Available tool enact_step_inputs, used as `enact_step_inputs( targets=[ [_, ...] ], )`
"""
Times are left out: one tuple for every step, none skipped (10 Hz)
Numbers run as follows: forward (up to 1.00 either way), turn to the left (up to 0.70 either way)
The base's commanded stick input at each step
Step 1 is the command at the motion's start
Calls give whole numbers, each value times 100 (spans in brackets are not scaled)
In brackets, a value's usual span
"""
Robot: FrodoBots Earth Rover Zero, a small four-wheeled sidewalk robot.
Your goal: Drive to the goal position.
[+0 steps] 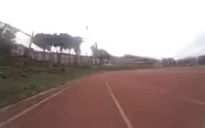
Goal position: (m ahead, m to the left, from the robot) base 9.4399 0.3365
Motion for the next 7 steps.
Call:
enact_step_inputs(
  targets=[
    [100, 0],
    [100, 0],
    [100, 0],
    [100, 0],
    [100, 0],
    [100, 0],
    [100, 0]
  ],
)
